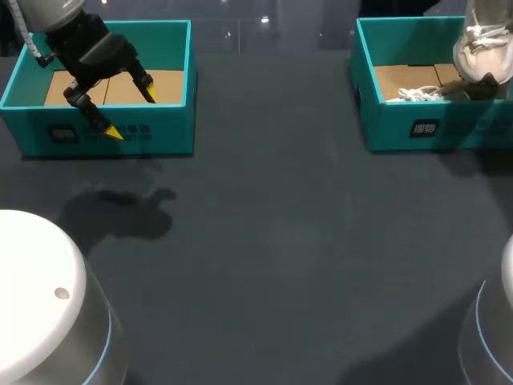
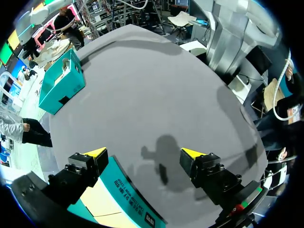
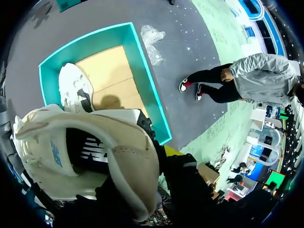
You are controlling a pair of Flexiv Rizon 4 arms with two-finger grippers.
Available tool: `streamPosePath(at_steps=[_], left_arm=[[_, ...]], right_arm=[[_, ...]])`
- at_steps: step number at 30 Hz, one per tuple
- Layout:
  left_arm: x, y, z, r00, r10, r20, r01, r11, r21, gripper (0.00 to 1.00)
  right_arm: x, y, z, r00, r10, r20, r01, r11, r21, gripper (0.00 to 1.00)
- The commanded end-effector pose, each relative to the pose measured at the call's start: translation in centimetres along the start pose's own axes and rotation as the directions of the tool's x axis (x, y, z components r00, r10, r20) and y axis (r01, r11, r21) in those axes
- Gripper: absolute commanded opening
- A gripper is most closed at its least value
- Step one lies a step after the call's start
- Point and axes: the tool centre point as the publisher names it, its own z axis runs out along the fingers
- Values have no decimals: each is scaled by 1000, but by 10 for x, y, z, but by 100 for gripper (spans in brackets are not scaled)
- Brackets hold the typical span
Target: Take the shoe out of the shoebox, open the shoe tongue, remove and reinsert the insole, then place the shoe into the shoebox
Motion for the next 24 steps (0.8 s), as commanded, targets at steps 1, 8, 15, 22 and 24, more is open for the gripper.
streamPosePath(at_steps=[1,8,15,22,24], left_arm=[[0,0,0,1000,1,-1,-1,1000,-2,100],[0,0,0,1000,1,-1,-1,1000,-2,100],[0,0,0,1000,1,-1,-1,1000,-2,100],[0,0,0,1000,1,-1,-1,1000,-2,100],[0,0,0,1000,1,-1,-1,1000,-2,100]], right_arm=[[8,-16,-5,907,420,-15,-418,906,58,0],[10,-22,-8,825,564,-43,-551,819,158,0],[10,-22,-8,825,564,-43,-551,819,158,0],[8,-34,0,722,689,-62,-676,722,145,0],[9,-42,1,670,741,-36,-731,668,140,0]])
